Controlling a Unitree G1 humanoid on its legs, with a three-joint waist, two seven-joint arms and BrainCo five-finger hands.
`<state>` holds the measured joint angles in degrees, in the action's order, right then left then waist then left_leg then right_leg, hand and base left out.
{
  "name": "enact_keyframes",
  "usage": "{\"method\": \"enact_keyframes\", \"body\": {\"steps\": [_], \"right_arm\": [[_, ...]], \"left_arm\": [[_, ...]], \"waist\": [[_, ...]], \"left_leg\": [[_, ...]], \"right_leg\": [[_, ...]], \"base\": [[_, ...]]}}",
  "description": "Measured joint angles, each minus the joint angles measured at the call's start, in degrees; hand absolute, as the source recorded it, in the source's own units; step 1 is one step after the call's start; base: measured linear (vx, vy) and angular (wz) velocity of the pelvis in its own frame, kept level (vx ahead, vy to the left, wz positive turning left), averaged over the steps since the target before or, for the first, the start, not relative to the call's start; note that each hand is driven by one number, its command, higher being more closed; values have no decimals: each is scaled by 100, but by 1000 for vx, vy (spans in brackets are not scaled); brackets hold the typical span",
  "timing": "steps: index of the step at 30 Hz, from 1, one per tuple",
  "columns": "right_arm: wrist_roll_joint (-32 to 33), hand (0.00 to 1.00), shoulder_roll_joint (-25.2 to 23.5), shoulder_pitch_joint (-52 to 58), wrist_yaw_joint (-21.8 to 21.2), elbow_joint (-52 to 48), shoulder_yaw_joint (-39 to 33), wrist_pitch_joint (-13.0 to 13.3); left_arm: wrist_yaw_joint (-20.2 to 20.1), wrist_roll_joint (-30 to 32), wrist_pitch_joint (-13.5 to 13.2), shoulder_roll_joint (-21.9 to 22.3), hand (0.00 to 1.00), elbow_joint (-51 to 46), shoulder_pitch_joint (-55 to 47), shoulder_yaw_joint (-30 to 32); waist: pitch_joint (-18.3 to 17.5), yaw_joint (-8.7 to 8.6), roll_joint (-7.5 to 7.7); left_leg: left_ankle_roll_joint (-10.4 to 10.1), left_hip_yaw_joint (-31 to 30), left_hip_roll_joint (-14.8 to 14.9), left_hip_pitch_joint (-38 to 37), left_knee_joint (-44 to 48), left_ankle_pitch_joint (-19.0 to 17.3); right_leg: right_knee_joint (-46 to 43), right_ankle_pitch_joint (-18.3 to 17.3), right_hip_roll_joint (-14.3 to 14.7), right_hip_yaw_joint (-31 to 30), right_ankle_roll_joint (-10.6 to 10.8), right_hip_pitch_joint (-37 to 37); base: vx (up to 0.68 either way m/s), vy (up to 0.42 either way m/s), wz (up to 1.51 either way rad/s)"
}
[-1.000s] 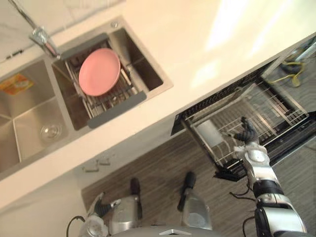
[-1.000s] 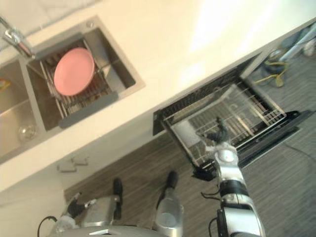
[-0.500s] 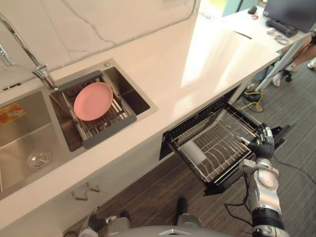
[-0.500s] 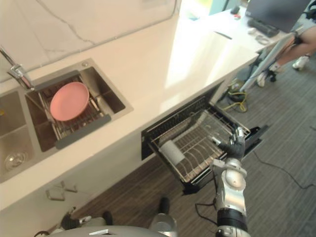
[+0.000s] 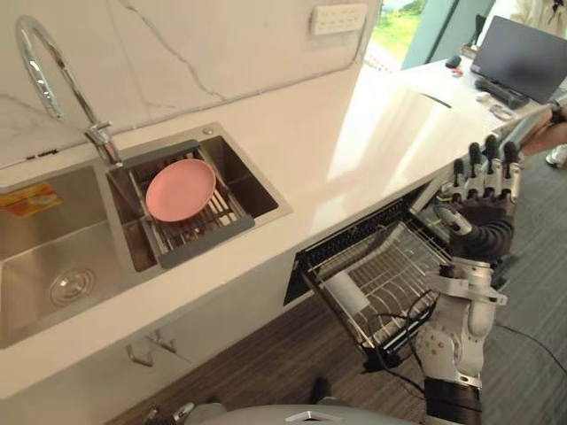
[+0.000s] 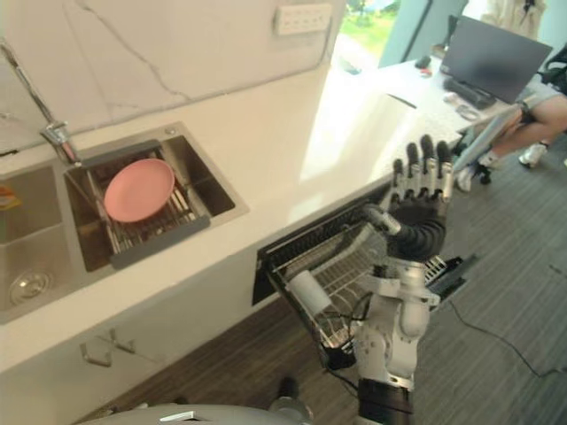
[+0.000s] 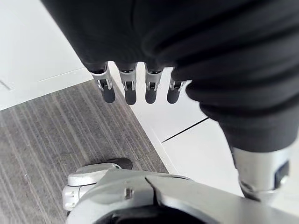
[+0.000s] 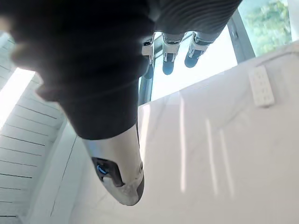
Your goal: Walk over to the sink, pick up the cup, carry it to the dishwasher, place the cup inside the dishwasher, then close the dishwasher door
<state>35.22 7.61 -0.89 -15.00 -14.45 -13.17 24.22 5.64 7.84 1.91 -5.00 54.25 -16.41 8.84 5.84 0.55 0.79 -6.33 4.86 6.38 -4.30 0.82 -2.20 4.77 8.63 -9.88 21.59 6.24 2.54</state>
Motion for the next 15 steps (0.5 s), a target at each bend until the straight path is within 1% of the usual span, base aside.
{"method": "enact_keyframes", "body": {"steps": [2, 3, 5, 7, 8, 11, 12, 13, 14, 15], "right_arm": [[-211, 0, 42, -209, 69, 245, 312, -170], [-220, 0, 54, -256, 96, 330, 383, -223], [-235, 0, 128, -402, 184, 650, 567, -478], [-229, 0, 156, -463, 263, 755, 649, -613], [-136, 0, 159, -540, 388, 956, 737, -755], [-63, 0, 141, -545, 593, 1152, 855, -841], [-62, 0, 137, -545, 643, 1156, 854, -841], [-64, 0, 149, -549, 745, 1151, 835, -832], [-65, 0, 152, -537, 817, 1155, 791, -828], [-75, 0, 169, -527, 911, 1155, 723, -815]], "left_arm": [[-1, -109, 91, 10, 0, 17, 3, 4], [1, -135, 109, 12, 0, 25, 8, 7], [17, -233, 255, 33, 0, 34, 25, 24], [23, -300, 292, 47, 0, 38, 26, 48], [25, -360, 369, 97, 0, 57, 22, 173], [78, -456, 446, 147, 0, 105, -18, 252], [115, -456, 444, 158, 0, 119, -23, 256], [171, -417, 443, 169, 0, 158, -21, 264], [197, -400, 437, 178, 0, 164, -27, 286], [245, -142, 421, 204, 0, 176, -41, 306]], "waist": [[-7, 83, -32], [-3, 106, -38], [-8, 191, -63], [-2, 251, -74], [23, 278, -100], [64, 313, -140], [73, 316, -150], [81, 289, -160], [109, 250, -154], [128, 244, -154]], "left_leg": [[-7, -118, 1, 8, 1, 19], [-7, -157, 0, 9, 1, 23], [-7, -289, -3, 26, -3, 63], [-7, -343, -6, 45, -4, 85], [-9, -449, -11, 45, -5, 109], [-5, -594, -24, 45, 17, 110], [27, -610, -27, 82, 37, 91], [239, -369, -8, 232, 191, -10], [457, 48, 64, 269, 306, -55], [549, 378, 123, 313, 414, -41]], "right_leg": [[-2, -30, 1, 129, 8, 83], [-3, -36, 1, 155, 10, 107], [-8, -49, -3, 298, 25, 181], [-10, -55, -2, 354, 26, 194], [-11, -89, -8, 458, 40, 289], [-13, -191, -23, 679, 57, 434], [-15, -244, -35, 742, 67, 456], [-17, -270, -93, 893, 100, 504], [-44, -304, -163, 1028, 138, 576], [-187, -394, -268, 1181, 196, 609]], "base": [[7, -4, 31], [9, -6, 30], [7, -4, 32], [1, -1, 27], [1, -5, 34], [-7, -4, 35], [-26, 9, 49], [-23, 26, 62], [-10, 49, 86], [22, 62, 71]]}}
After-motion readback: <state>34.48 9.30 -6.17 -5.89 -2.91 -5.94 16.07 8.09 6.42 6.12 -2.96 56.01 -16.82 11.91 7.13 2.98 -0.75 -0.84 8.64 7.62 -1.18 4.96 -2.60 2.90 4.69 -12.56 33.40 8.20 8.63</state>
